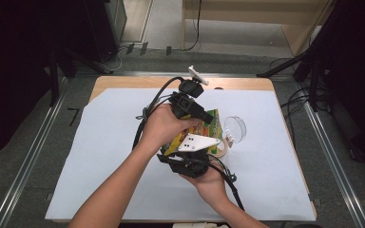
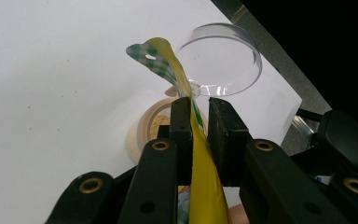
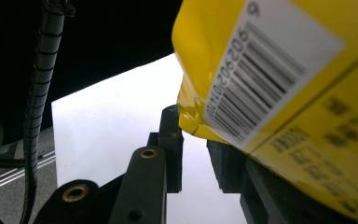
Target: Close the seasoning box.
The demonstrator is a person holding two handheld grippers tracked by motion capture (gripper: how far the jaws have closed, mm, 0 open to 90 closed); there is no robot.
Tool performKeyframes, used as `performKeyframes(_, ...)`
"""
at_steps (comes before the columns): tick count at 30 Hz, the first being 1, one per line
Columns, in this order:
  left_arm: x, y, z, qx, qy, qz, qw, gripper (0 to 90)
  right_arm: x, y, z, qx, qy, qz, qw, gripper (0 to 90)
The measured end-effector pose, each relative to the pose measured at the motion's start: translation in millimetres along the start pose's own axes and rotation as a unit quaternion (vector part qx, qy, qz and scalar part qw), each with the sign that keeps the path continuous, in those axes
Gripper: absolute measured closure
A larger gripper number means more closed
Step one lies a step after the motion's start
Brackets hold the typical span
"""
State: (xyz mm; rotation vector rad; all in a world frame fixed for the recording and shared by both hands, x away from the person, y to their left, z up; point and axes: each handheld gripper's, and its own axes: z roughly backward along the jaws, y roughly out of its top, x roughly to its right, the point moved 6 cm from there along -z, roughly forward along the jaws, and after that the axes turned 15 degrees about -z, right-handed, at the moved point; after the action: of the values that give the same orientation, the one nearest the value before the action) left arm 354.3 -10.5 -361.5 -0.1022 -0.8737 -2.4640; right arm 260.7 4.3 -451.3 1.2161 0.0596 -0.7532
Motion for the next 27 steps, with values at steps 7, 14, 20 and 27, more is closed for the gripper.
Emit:
performKeyframes(7, 0.0, 0.3, -0.5, 0.000, -0.001, -0.001, 1.0000, 80.6, 0.6, -0.1, 0.0, 0.001, -0.001, -0.001, 1.0000, 76.9)
performKeyframes(14, -1.8, -0.1, -0.2, 0.000, -0.003, 0.002, 1.0000, 80.6, -1.1, 0.7, 0.5, 0.001, 0.001, -0.001, 1.0000, 76.9)
performKeyframes(20, -4.2, -0.4, 0.3, 0.000, -0.006, 0.005, 1.0000, 80.1, -3.4, 1.8, 1.8, -0.003, 0.003, -0.006, 1.0000, 76.9)
performKeyframes(27, -6.0, 0.2, 0.5, -0.002, -0.007, 0.008, 0.9999, 79.0, -4.0, 3.1, 2.4, -0.009, 0.002, -0.009, 0.9999, 76.6)
